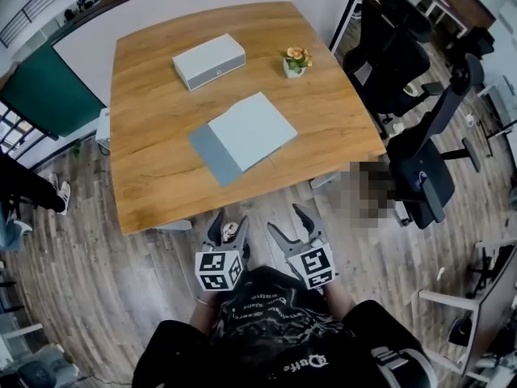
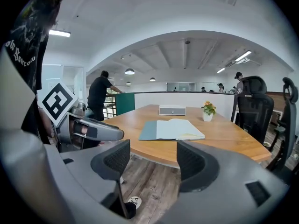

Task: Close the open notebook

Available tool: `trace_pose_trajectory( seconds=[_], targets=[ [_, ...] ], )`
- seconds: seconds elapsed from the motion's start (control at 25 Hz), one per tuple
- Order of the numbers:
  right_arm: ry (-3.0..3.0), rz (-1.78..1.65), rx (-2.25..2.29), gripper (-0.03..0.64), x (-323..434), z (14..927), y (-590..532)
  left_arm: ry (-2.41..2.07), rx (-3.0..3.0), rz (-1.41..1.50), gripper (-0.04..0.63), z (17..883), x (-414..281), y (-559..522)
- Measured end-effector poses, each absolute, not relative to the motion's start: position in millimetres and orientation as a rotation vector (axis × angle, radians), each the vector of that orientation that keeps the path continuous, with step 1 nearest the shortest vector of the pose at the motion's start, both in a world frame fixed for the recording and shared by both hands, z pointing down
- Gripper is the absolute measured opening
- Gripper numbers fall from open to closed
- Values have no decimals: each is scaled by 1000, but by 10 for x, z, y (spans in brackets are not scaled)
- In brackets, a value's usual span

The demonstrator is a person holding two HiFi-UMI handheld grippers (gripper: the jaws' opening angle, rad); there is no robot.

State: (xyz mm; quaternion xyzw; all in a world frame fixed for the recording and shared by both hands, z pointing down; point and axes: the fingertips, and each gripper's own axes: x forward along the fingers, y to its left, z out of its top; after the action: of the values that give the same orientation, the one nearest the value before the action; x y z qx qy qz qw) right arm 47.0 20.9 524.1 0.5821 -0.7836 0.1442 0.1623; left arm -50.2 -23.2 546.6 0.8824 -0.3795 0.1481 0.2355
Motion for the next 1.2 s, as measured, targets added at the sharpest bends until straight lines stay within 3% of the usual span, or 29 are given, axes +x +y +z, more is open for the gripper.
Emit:
trace_pose_trajectory(
  seconds=[0.56, 1.2],
  targets=[
    [-2131, 466, 1735, 285, 343, 5275, -1127, -1026, 2396, 457, 273, 5534, -691, -1796],
    [-2198, 465, 1602, 281, 530, 5382, -1713, -1121, 2167, 521, 273, 5794, -575, -2173]
  ],
)
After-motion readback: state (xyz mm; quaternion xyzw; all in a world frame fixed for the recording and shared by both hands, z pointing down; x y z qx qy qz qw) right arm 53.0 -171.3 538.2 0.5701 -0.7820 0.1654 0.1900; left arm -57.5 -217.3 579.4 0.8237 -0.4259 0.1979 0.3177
